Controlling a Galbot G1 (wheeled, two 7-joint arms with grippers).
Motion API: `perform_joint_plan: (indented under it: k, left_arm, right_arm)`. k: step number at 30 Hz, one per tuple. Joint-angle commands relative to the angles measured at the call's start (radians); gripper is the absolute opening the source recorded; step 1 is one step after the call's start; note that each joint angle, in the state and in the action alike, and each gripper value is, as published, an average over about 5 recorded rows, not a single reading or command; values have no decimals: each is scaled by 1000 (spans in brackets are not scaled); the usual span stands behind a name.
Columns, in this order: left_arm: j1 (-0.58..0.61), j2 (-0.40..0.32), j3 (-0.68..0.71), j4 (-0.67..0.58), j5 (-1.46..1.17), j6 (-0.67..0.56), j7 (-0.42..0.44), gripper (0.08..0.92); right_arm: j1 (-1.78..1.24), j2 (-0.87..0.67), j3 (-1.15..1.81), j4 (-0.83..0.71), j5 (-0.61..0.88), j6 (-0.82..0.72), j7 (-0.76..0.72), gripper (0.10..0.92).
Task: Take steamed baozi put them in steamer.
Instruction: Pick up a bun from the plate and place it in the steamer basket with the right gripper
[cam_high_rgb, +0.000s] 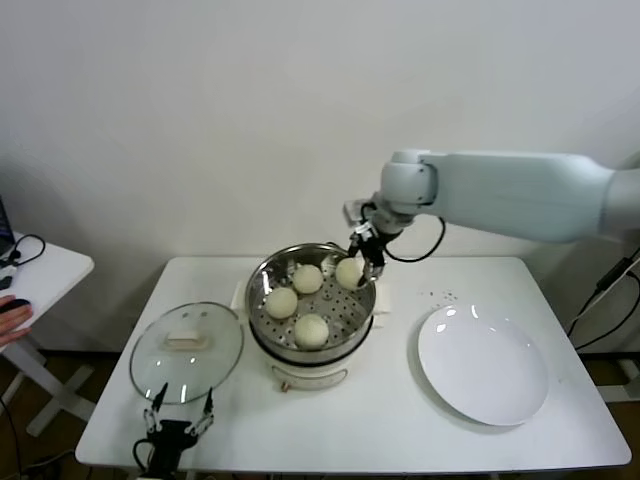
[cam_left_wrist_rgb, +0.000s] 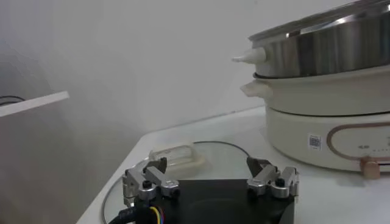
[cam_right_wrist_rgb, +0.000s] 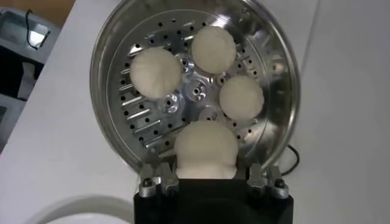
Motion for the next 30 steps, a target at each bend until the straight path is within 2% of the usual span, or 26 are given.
perform_joint_plan:
  k: [1, 22, 25, 30]
  left_arm:
    - [-2, 2, -1, 1, -4, 0, 0, 823]
    - [-6, 1, 0, 1, -5, 0, 1, 823]
    - [-6, 1, 0, -1, -5, 1, 1, 823]
    - [-5, 1, 0, -7, -4, 3, 2, 823]
  right_arm:
    - [-151, 76, 47, -97, -64, -8, 17, 638]
    - [-166, 53, 45, -93, -93, 0, 7, 644]
    - [-157, 47, 50, -91, -85, 4, 5, 679]
    - [-107, 13, 54, -68, -42, 13, -20, 794]
